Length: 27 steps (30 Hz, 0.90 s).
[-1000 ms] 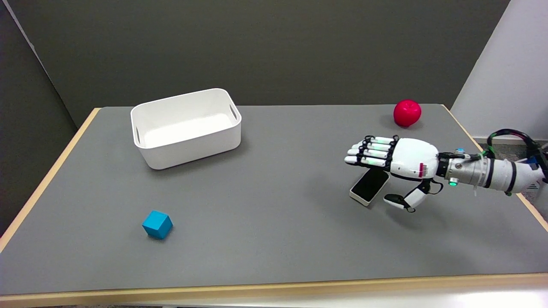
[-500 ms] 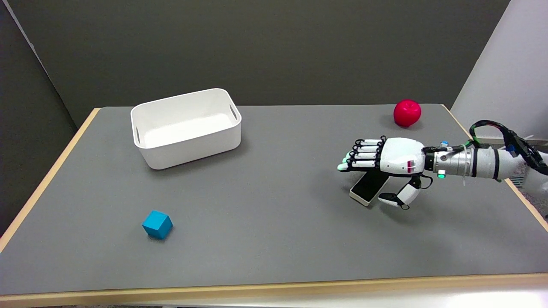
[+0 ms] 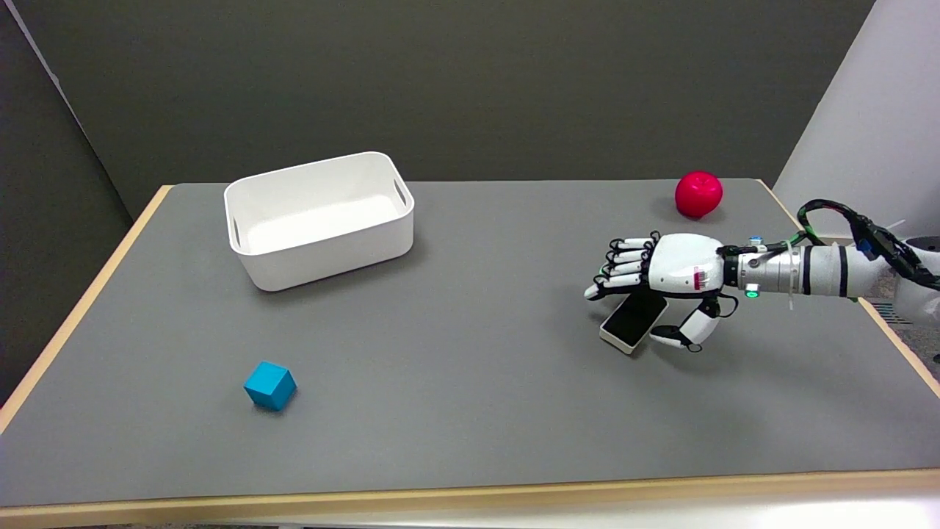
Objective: Pick up the blackboard eraser.
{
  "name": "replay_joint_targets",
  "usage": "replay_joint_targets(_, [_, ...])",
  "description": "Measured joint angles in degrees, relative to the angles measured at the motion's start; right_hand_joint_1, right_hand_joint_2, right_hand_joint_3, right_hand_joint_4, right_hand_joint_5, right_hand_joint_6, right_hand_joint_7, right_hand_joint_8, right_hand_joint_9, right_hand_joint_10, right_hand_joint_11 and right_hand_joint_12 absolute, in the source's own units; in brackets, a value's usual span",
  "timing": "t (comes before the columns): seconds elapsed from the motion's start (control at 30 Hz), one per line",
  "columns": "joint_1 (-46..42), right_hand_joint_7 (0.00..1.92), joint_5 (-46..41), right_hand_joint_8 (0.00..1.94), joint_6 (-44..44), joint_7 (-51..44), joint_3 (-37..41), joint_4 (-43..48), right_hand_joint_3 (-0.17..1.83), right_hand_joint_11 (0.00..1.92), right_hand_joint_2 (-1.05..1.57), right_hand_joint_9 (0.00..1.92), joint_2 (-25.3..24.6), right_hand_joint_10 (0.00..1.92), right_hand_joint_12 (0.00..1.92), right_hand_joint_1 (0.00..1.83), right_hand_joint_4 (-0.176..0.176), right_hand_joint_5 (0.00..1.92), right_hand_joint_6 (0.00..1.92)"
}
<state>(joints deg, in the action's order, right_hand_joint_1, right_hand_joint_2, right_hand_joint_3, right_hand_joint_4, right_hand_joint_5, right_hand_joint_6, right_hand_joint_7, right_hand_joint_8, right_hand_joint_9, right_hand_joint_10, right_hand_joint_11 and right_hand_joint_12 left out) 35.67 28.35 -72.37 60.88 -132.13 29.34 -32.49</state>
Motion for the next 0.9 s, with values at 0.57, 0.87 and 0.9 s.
replay_joint_targets(0.57, [-0.9,0.44,-1.1,0.58,1.8,0.9,-2.1,-0.6,0.95,0.03,0.69,0.26,-0.1,0.63,0.98,0.78,0.077,0.28,0.58])
replay_joint_targets(0.87, [-1.6,0.74,-3.0,1.53,2.2,0.9,-2.4,-0.8,0.40,0.32,1.13,0.70,-0.4,1.29,1.50,0.90,0.046,0.64,1.58])
replay_joint_targets(0.9, [-1.7,0.77,-3.3,1.59,2.2,0.9,-2.4,-0.8,0.43,0.42,1.10,0.73,-0.4,1.34,1.52,0.92,0.033,0.65,1.57])
